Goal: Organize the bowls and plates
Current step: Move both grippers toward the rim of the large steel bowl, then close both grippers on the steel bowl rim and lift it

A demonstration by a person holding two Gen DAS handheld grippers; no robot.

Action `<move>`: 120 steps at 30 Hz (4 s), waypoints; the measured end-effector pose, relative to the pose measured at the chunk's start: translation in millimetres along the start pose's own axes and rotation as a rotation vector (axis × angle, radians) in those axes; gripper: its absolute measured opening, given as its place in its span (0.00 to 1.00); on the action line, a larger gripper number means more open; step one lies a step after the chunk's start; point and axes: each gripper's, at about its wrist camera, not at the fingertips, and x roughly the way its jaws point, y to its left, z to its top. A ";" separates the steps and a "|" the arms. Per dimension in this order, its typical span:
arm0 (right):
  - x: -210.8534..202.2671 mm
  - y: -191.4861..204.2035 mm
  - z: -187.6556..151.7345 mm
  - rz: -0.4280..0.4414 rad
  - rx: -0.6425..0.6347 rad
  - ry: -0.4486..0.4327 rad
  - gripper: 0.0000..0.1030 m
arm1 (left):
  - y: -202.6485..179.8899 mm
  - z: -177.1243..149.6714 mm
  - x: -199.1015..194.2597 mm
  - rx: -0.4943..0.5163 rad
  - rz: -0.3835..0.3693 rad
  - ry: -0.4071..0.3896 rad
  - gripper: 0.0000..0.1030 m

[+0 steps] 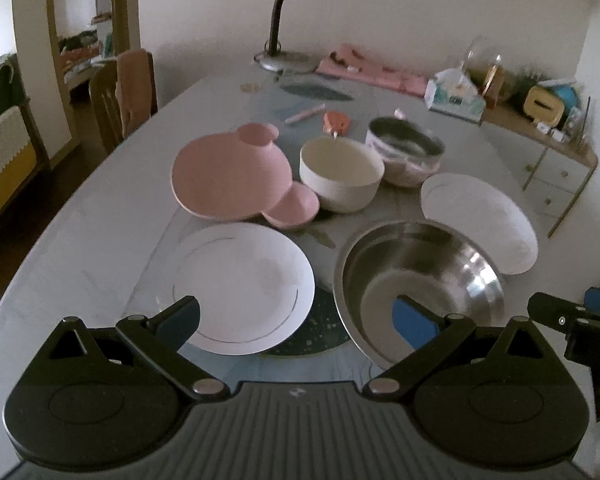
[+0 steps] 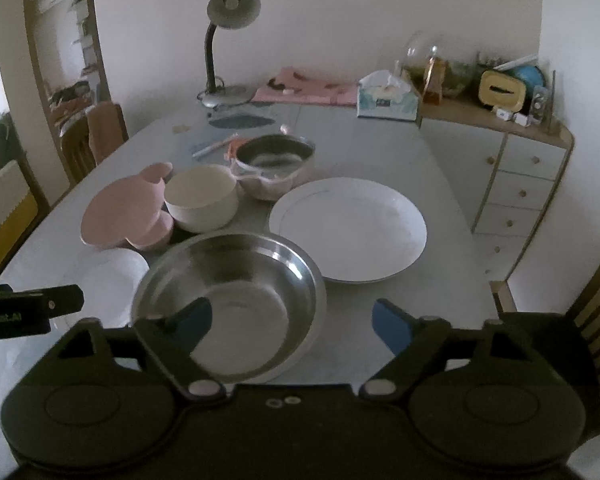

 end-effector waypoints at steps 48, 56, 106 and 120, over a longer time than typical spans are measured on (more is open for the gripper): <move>91.0 -42.1 6.3 0.137 0.000 0.267 0.13 | -36.3 -2.5 65.2 0.034 -0.064 0.238 0.17; 52.2 -42.4 -6.2 0.113 0.020 0.260 0.14 | -38.2 -16.3 30.6 0.091 -0.115 0.243 0.16; -79.0 -62.1 -137.1 -0.146 0.272 0.294 0.23 | -72.7 -108.9 -26.0 0.423 -0.338 0.308 0.18; -91.1 -48.7 -119.8 -0.139 0.217 0.257 0.29 | -58.0 -99.4 -43.9 0.407 -0.335 0.255 0.26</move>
